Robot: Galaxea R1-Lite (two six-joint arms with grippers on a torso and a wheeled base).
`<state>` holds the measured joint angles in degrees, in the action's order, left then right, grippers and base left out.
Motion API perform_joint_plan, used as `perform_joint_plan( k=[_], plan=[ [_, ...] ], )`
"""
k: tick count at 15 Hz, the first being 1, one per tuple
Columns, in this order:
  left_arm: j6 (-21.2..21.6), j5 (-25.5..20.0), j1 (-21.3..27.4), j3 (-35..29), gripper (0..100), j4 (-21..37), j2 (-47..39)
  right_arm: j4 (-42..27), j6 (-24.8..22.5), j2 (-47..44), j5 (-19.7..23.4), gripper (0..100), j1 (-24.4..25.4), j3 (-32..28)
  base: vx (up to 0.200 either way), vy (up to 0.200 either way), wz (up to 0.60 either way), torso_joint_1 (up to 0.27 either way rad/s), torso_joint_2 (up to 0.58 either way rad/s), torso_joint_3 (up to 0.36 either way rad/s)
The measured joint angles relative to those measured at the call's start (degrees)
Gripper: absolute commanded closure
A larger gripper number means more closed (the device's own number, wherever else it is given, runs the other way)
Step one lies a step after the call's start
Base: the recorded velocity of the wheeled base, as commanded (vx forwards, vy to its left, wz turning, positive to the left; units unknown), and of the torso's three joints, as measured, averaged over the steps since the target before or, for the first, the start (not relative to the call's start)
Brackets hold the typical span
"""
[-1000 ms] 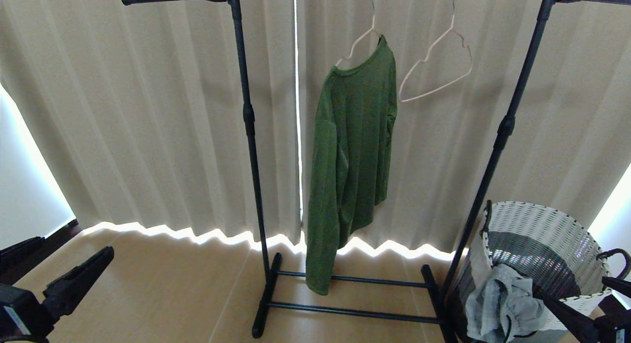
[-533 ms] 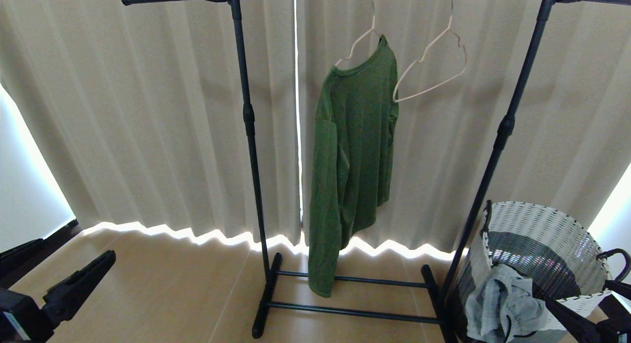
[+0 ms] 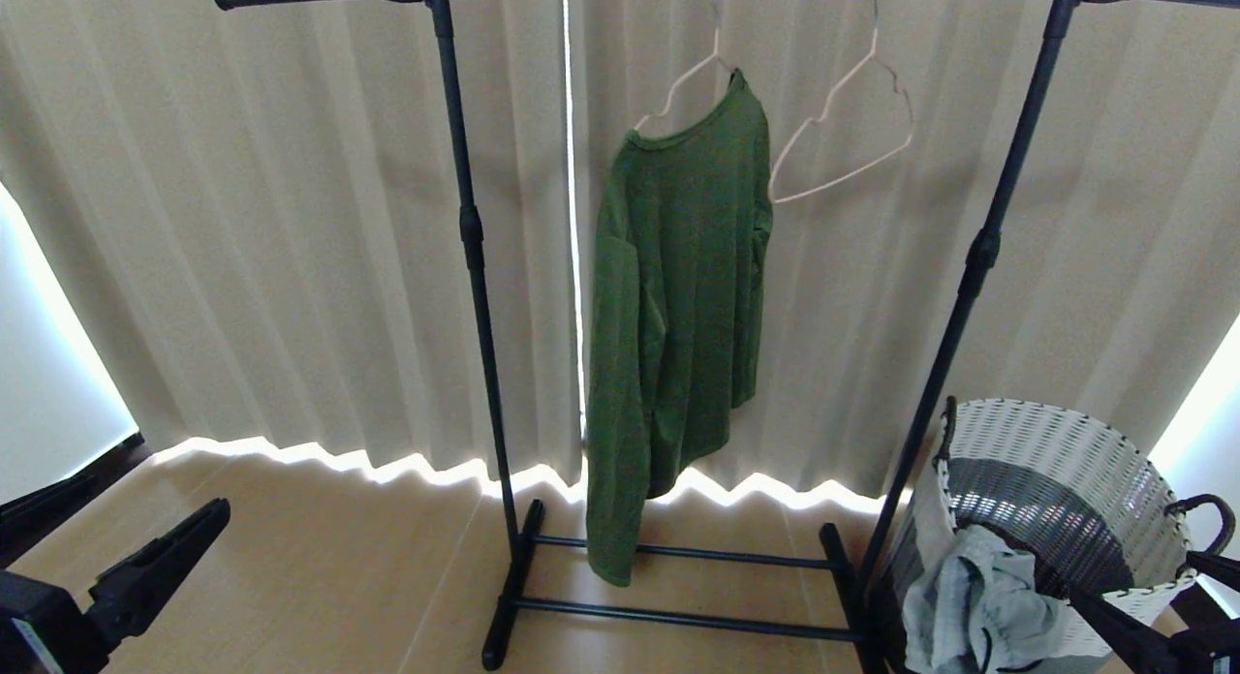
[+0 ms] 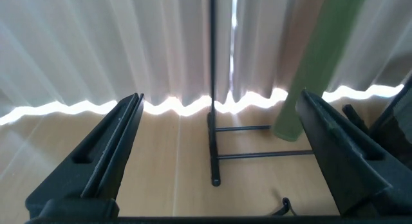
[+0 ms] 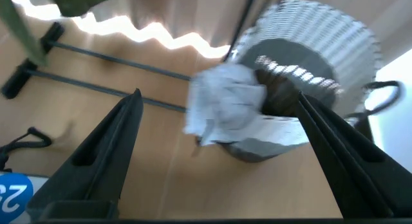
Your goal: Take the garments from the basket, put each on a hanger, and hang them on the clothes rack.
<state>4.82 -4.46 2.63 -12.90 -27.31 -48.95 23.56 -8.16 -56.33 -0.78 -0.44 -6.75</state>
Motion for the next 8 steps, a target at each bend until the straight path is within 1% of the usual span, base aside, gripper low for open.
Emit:
perform_joint_plan(
  k=[4,8],
  plan=[
    [0.02,-0.05,0.0,-0.02,0,-0.04,0.02,-0.02,0.0,0.11,-0.04,0,0.0,0.06,0.0,-0.2,0.0,0.001,0.0,0.007],
    [0.35,-0.1,0.01,-0.02,0,-0.11,0.13,0.09,0.0,0.33,-0.01,0,0.0,0.32,0.0,0.0,0.0,0.0,0.0,0.0]
  ],
)
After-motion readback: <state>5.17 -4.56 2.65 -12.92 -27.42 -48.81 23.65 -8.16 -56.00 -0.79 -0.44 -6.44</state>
